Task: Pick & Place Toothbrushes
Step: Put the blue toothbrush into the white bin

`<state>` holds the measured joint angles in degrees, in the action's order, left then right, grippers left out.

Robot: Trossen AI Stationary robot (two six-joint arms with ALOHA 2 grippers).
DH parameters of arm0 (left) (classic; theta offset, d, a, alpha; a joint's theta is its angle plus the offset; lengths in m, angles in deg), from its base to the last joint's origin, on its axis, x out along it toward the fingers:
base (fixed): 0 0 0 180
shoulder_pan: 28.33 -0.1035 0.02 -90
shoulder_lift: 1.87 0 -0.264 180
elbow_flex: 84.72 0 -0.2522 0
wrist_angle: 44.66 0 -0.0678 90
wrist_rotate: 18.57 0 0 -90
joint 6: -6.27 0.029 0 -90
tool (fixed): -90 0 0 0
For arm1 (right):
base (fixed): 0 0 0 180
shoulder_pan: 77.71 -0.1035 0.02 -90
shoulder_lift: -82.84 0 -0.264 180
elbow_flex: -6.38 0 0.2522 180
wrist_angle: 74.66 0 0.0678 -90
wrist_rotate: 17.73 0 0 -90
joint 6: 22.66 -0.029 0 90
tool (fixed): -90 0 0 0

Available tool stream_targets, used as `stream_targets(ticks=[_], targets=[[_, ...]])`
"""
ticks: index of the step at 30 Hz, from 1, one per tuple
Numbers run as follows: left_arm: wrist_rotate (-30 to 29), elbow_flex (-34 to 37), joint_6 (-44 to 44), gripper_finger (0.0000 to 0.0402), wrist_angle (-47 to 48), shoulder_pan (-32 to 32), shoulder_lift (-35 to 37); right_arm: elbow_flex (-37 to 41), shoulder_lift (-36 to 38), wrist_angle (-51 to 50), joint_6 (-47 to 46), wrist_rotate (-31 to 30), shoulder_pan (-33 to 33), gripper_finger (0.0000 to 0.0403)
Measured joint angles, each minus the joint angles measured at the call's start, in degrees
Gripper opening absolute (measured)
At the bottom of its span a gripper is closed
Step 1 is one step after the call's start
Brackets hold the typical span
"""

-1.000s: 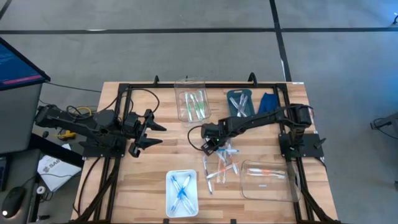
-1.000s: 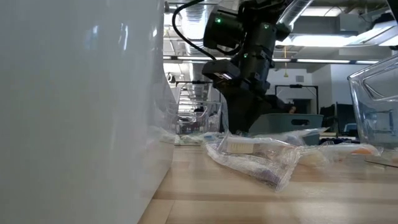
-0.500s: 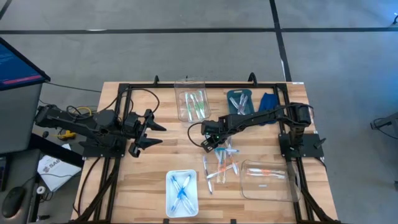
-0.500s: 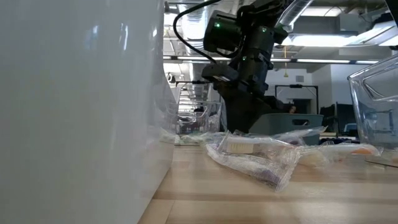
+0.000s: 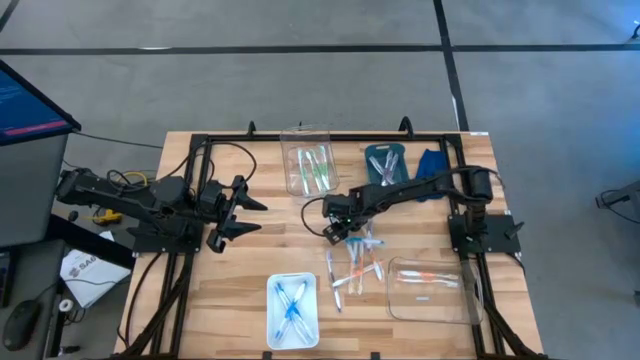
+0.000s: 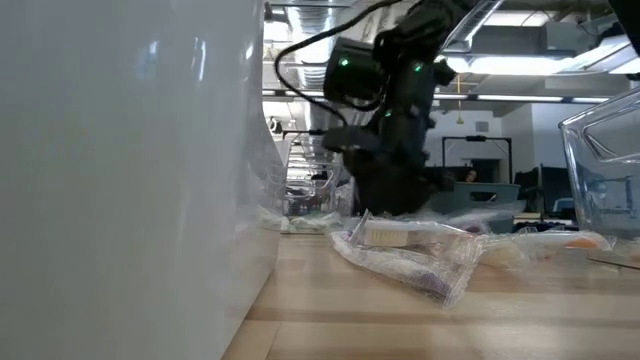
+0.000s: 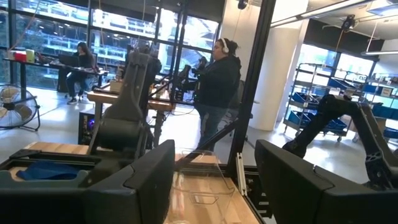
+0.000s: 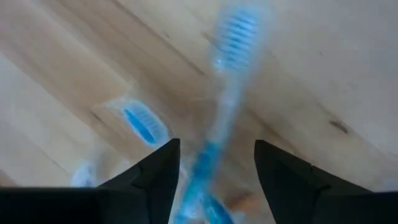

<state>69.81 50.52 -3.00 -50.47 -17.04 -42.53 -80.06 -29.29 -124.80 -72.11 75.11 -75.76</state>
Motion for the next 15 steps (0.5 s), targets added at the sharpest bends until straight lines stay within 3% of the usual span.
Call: stream_targets(ticks=[15], targets=[[0.0,0.0,0.0,0.0218,0.0,0.0,0.0,-3.0,-1.2,1.6,1.8,0.2,0.0,0.0159]])
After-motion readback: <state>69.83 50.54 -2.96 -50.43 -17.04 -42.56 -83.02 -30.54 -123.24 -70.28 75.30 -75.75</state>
